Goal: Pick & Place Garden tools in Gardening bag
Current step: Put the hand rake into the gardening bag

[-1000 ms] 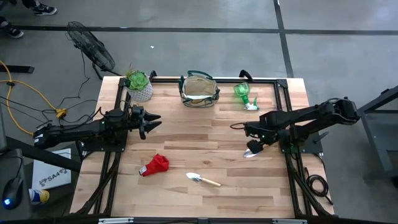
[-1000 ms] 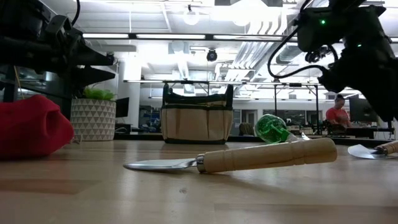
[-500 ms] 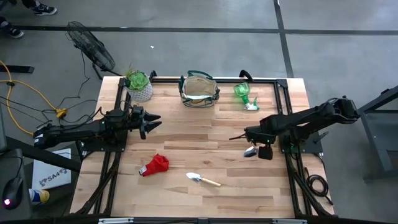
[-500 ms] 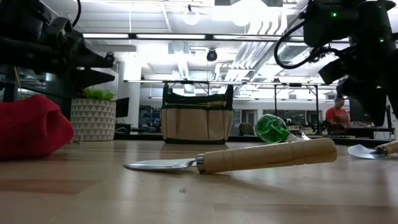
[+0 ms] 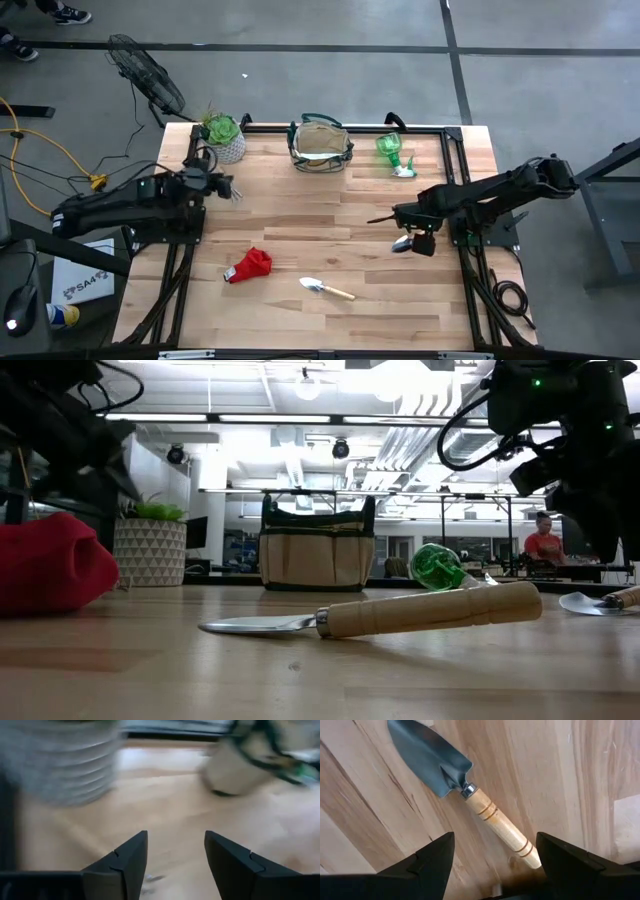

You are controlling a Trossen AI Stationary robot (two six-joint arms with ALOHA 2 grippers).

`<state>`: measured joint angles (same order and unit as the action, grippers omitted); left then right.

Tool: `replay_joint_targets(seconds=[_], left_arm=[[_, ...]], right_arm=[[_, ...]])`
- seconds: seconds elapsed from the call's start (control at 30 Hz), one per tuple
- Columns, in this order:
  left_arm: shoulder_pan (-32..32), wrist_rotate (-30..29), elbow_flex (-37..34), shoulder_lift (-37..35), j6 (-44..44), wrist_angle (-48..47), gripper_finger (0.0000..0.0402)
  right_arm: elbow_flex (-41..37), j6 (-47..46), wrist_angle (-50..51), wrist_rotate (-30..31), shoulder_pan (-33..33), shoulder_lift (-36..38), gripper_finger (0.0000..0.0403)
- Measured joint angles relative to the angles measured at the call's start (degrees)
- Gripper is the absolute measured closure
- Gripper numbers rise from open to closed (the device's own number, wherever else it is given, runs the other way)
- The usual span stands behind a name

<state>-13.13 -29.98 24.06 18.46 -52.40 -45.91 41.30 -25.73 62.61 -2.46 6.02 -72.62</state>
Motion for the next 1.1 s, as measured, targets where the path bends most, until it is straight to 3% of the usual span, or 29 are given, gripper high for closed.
replay_joint_targets(seconds=[0.2,0.37,0.57,0.8,1.1], left_arm=[[0.0,-3.77,1.57,4.48,-15.17,-6.69,0.0208],[-0.02,-4.02,1.57,10.23,-18.38,-6.04,0.0208],[-0.55,-3.79,1.57,16.79,-18.45,-2.63,0.0208],[-9.97,5.72,1.57,22.75,-13.77,1.29,0.0208],[-22.12,16.19,1.57,23.76,-5.51,2.74,0.0208]], right_arm=[[0.0,0.03,-0.48,0.0,0.0,0.0,0.0131],[0.0,0.3,-2.37,0.65,0.0,0.0,0.0131],[-0.06,3.38,-18.88,1.5,0.27,0.0,0.0131],[-1.26,9.41,-36.93,10.12,1.6,0.0,0.0131],[-13.16,4.71,-55.88,9.77,1.49,1.55,0.0131]])
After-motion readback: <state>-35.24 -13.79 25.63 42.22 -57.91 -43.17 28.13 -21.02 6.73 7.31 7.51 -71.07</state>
